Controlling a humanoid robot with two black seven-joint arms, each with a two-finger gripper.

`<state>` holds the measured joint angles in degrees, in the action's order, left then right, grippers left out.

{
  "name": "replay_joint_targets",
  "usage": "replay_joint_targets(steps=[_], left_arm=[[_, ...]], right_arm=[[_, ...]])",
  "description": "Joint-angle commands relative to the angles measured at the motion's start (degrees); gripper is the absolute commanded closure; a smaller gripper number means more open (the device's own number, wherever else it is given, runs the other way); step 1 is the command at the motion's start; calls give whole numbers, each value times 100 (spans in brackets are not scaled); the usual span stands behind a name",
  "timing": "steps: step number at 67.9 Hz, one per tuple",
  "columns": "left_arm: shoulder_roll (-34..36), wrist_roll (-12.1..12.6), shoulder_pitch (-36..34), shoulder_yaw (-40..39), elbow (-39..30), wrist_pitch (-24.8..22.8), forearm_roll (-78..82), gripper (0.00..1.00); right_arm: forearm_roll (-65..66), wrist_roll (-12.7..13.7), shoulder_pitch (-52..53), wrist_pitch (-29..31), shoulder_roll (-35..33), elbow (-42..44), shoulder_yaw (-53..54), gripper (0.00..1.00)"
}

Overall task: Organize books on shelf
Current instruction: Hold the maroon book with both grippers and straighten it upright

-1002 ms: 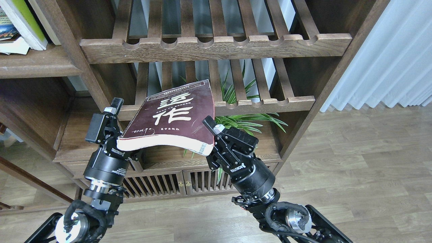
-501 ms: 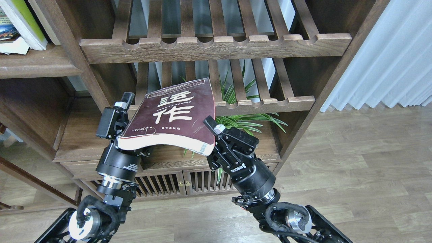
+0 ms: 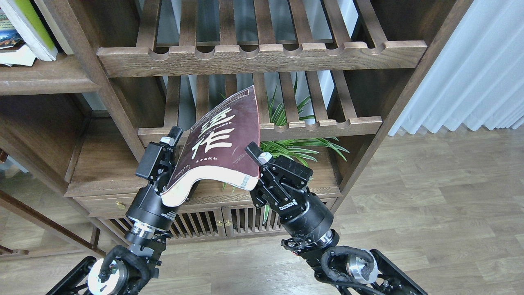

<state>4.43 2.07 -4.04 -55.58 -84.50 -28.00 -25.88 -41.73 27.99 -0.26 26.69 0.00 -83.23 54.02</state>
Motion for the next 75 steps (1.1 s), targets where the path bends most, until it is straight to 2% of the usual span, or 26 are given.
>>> replay_joint_targets(steps=[1,16,39,59,75], left_arm=[[85,13,35,65,188,0,48,0],[93,13,35,100,425,0,101,0],[94,4,70,188,311,0,109,0],[14,4,176,680,197,0,127,0],[-126,-48,176,619,197,0,118,0]], right_arm=[[113,1,0,12,0,17,-5,99],[323,1,9,91,0,26,-5,99],[939,1,52,131,0,26,-75,99],[930,1,61,131,0,26,-154,99],[615,1,61,131,0,-27,-155,99]])
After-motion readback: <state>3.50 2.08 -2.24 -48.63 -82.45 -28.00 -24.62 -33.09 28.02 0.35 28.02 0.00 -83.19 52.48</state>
